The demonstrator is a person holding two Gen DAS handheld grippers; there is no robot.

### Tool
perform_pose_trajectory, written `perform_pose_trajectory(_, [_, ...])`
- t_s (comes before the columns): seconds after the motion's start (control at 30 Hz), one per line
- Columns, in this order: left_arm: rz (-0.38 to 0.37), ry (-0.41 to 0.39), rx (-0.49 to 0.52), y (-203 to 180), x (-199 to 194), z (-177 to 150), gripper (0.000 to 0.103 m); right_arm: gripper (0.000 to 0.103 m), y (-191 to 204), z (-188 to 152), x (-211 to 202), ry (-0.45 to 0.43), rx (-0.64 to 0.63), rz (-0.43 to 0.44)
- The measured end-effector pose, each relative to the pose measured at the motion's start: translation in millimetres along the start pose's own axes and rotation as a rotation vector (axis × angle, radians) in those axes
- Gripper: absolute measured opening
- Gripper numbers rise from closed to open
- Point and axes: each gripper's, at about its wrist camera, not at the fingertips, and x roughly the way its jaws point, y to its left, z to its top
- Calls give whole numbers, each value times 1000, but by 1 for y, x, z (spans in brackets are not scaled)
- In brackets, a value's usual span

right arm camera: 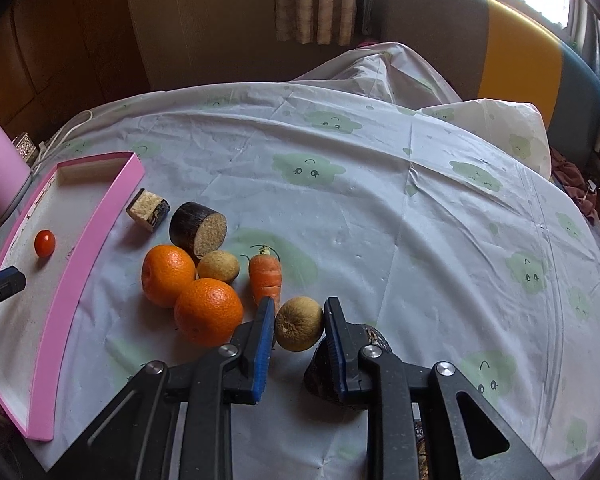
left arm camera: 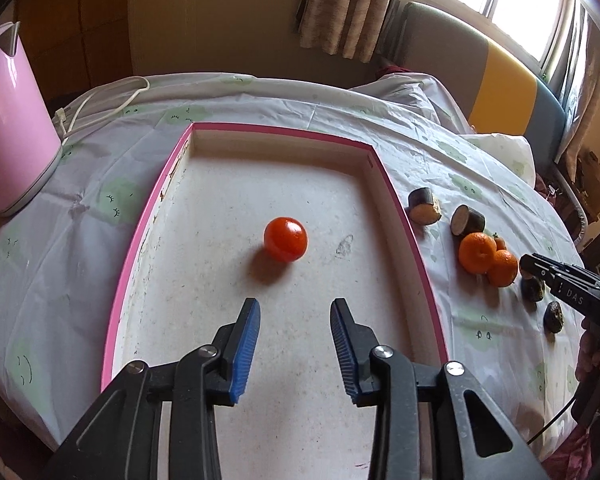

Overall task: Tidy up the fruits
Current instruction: 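Place the tomato in the pink tray with the left tool while the right tool places the potato there, then move both open tools back toward the remaining produce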

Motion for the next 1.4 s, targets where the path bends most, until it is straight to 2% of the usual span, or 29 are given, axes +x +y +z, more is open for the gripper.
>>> perform_pose_trajectory(0.2, [5,-17,7,3,-11,-8,37,25,14,-5,-22,-63,12,3])
perform_pose_trajectory(0.37, [5,-37,16,5,-20,-13,37,25,40,-7,-39,-103,-6,57])
perform_pose_trajectory(0.6, [-8,-54,12,12,-29,-18,37,25,100,-10,-45,-110,-60,190])
perform_pose_trajectory(0.77, [-1,-52,-32,28,-34,-19,37,25,144,-5,-40,-97,-84,274])
perform_pose_trajectory(1.0, [7,-69,-39,40,-38,-23,37,27,186,-1,-19,-48,-78,324])
perform_pose_trajectory(1.07, [-9,-69,-29,39,-38,-25,37,39,190,-3,-16,-41,-75,321])
perform_pose_trajectory(1.13, [-14,-70,-15,35,-38,-26,37,46,190,-7,-17,-47,-77,305])
perform_pose_trajectory(1.27, [-39,-79,14,25,-41,-27,37,47,183,-15,-30,-77,-69,258])
perform_pose_trajectory(1.4, [-71,-72,30,16,-43,-28,37,58,163,-27,-47,-122,-19,217])
